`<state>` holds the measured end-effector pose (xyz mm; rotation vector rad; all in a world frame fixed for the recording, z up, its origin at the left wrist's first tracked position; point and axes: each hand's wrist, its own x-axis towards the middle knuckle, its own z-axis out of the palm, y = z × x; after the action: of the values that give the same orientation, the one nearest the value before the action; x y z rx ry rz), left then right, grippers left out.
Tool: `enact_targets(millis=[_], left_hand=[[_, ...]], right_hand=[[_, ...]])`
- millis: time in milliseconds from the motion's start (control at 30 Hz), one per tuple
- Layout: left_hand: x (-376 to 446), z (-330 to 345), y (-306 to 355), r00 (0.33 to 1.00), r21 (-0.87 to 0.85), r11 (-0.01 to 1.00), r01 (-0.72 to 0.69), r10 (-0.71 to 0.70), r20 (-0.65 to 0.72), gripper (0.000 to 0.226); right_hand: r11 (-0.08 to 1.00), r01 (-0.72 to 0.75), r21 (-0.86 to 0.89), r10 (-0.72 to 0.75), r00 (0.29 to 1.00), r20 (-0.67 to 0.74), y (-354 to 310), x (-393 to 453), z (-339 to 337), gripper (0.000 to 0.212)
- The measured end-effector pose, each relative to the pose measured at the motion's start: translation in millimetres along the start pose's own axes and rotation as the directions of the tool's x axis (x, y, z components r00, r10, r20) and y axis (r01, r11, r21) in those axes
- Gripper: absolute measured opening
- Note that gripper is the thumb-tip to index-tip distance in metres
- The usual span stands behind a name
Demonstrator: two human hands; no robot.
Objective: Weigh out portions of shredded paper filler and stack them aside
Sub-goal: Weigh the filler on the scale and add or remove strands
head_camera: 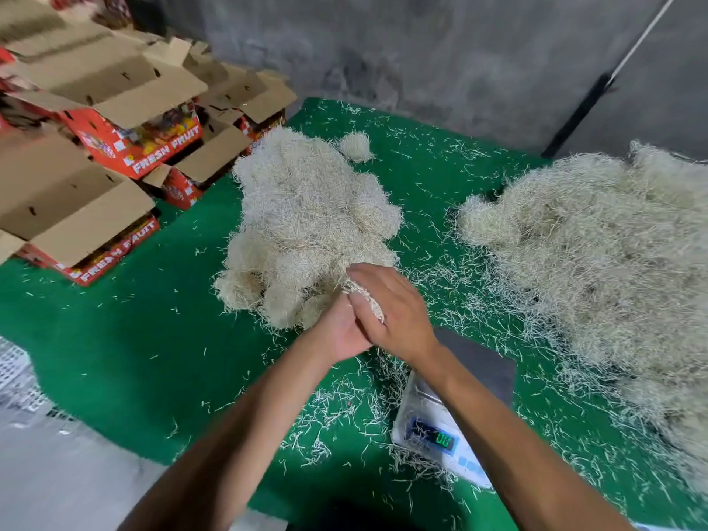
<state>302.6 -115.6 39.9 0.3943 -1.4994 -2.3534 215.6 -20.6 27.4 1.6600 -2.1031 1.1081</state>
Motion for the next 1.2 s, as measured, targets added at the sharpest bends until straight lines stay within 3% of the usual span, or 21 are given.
enact_targets(millis=[33,67,133,167,200,233,267,333,400,467,567,667,800,900,1000,1100,1200], left_hand=[[14,-5,10,0.984,0.058,0.985,0.164,-0.16,-0.077,0.037],[15,-8,10,0.972,-0.067,0.972,0.224,-0.228,-0.056,0.048],[16,-7,11,0.947,-0.098,0.953,0.286,-0.297,-0.122,0.059],[7,-1,15,0.944,-0.127,0.944,0.305,-0.317,-0.086,0.051],[6,-2,7,0.934,0.004,0.944,0.331,-0.327,-0.146,0.041],[5,-1,5,0.919,0.024,0.934,0.356,-0.346,-0.19,0.037],[9,2,8,0.887,-0.14,0.896,0.421,-0.439,-0.141,0.045],[21,1,9,0.787,-0.367,0.742,0.561,-0.616,-0.043,0.086],[31,8,12,0.762,-0.479,0.666,0.572,-0.648,0.008,0.112],[38,7,3,0.773,-0.526,0.633,0.568,-0.63,0.075,0.117],[51,3,-6,0.788,-0.557,0.619,0.554,-0.606,0.109,0.114],[76,-15,-9,0.787,-0.577,0.658,0.485,-0.615,-0.04,0.102],[100,-43,-9,0.8,-0.599,0.691,0.404,-0.585,-0.134,0.097],[113,-50,-13,0.83,-0.555,0.737,0.387,-0.541,-0.139,0.09],[122,-48,-26,0.858,-0.346,0.858,0.379,-0.466,-0.216,0.083],[125,-39,-37,0.886,-0.258,0.903,0.345,-0.404,-0.229,0.083],[123,-18,-52,0.912,-0.164,0.918,0.361,-0.384,-0.145,0.069]], right_hand=[[1.0,-0.01,0.019,0.011,1.0,-0.025,3,-5,0,0.04],[0.999,-0.021,0.047,0.023,0.998,-0.05,1,-9,5,0.04],[0.996,0.017,0.091,-0.01,0.996,-0.085,-12,-11,20,0.043],[0.995,0.042,0.095,-0.033,0.995,-0.095,-16,-10,26,0.042],[0.996,0.052,0.079,-0.045,0.994,-0.097,-16,-9,27,0.041],[0.997,0.052,0.059,-0.047,0.995,-0.086,-12,-7,25,0.041],[0.998,0.045,0.047,-0.042,0.997,-0.068,-7,-5,19,0.041],[0.999,-0.021,0.041,0.022,0.999,-0.038,4,1,13,0.038],[0.978,-0.21,0.007,0.21,0.978,-0.011,11,17,16,0.036],[0.918,-0.397,-0.015,0.398,0.916,0.044,17,42,24,0.039],[0.837,-0.544,0.056,0.537,0.837,0.109,34,77,35,0.046],[0.804,-0.578,0.14,0.576,0.815,0.06,47,132,41,0.07],[0.775,-0.559,0.295,0.573,0.818,0.045,77,207,43,0.098],[0.835,-0.536,0.12,0.534,0.844,0.052,102,200,46,0.091],[0.825,-0.565,-0.007,0.556,0.81,0.187,123,142,54,0.075],[0.762,-0.645,0.059,0.607,0.743,0.283,135,82,53,0.053],[0.704,-0.699,0.126,0.659,0.709,0.251,132,50,36,0.053]])
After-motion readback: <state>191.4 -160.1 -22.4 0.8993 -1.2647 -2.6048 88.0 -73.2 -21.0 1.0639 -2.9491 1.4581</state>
